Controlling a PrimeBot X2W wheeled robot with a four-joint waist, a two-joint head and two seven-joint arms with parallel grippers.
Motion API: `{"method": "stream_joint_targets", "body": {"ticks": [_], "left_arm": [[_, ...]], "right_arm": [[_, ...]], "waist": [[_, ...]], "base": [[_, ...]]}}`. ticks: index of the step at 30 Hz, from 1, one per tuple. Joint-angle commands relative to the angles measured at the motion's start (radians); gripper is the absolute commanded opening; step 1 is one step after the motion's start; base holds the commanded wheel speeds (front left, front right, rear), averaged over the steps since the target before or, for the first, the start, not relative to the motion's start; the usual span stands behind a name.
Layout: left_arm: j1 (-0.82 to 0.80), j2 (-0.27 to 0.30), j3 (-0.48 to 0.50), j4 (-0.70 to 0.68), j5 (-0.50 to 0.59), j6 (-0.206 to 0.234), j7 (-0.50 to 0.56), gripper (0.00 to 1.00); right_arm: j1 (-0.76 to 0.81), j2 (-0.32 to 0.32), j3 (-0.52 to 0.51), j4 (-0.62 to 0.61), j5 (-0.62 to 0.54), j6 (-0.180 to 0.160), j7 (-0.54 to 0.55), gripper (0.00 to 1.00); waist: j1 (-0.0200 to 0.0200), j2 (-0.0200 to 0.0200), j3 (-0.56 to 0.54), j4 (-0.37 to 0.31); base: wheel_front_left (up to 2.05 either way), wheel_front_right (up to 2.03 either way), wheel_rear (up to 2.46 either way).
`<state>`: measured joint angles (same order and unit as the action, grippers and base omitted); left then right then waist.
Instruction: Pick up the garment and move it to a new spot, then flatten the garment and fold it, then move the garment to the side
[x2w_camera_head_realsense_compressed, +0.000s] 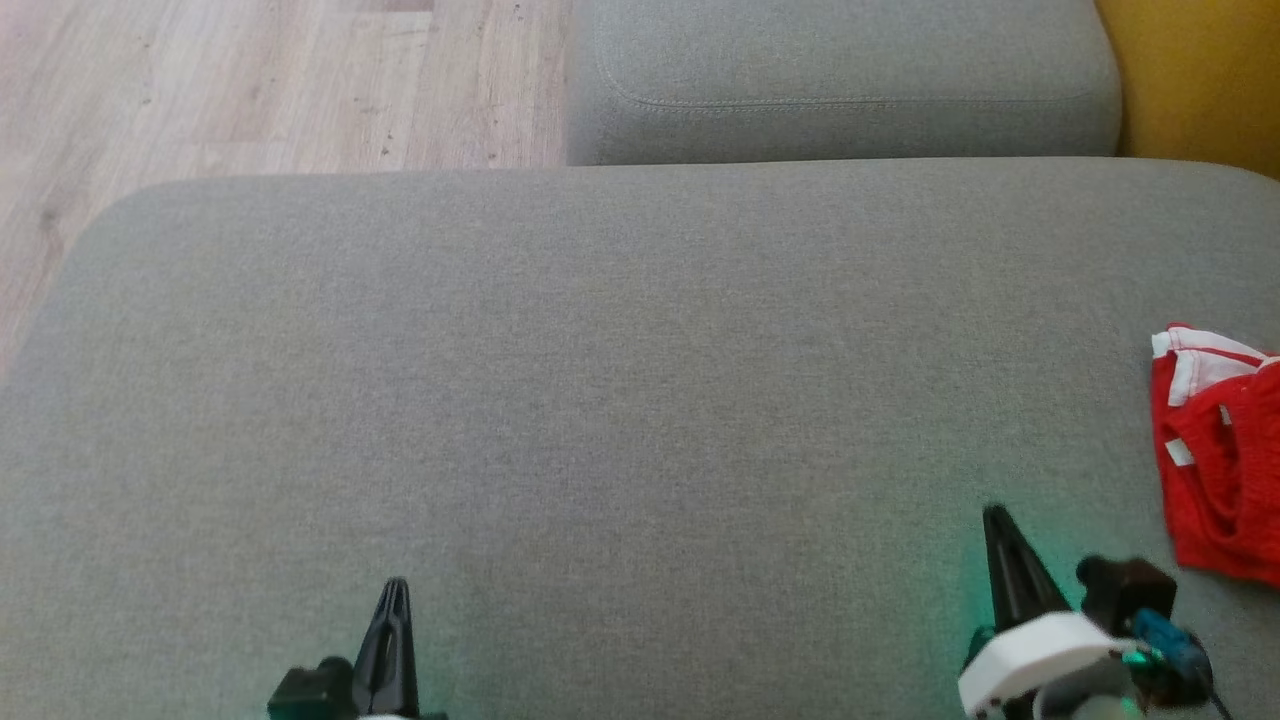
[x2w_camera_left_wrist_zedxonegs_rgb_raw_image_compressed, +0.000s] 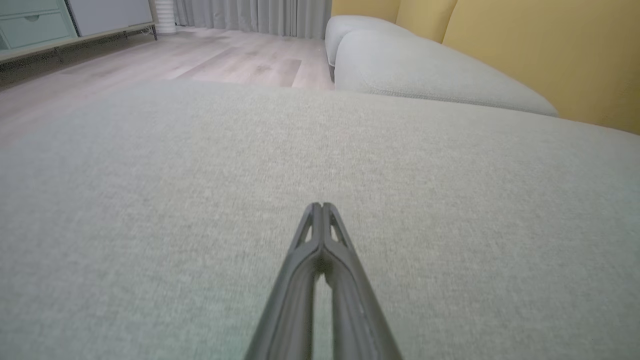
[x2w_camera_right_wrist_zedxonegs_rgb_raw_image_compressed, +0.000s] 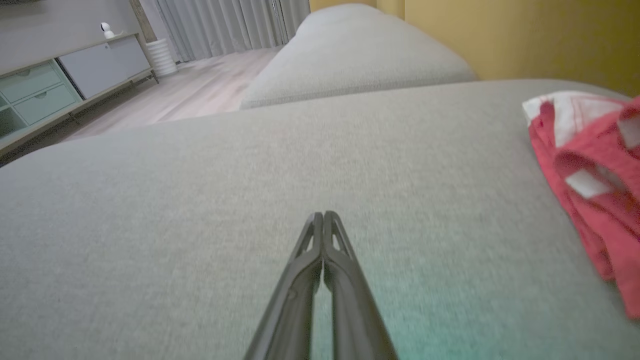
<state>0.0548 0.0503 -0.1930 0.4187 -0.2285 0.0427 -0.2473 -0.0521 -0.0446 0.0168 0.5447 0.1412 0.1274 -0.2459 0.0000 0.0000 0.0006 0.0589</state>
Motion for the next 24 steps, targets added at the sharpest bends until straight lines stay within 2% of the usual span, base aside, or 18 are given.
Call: {"method": "stream_joint_targets", "body": {"ticks": [1,24], "left_arm": [[-0.014,0.0,0.005,-0.022,-0.026,-0.003,0.006,0.0],[-0.041,0.002,0.057,-0.049,-0.271,-0.034,0.068,0.0]], "right_arm": [[-0.022,0.0,-0.007,-0.021,0.026,0.0,0.01,0.0],[-0.025,-0.001,-0.026,-0.074,0.286,0.001,0.07,0.0]], "waist": [[0.0,0.0,0.0,-0.001],[0.0,0.0,0.001,-0.011]], "base": [[0.0,0.0,0.0],[0.0,0.0,0.0]]}}
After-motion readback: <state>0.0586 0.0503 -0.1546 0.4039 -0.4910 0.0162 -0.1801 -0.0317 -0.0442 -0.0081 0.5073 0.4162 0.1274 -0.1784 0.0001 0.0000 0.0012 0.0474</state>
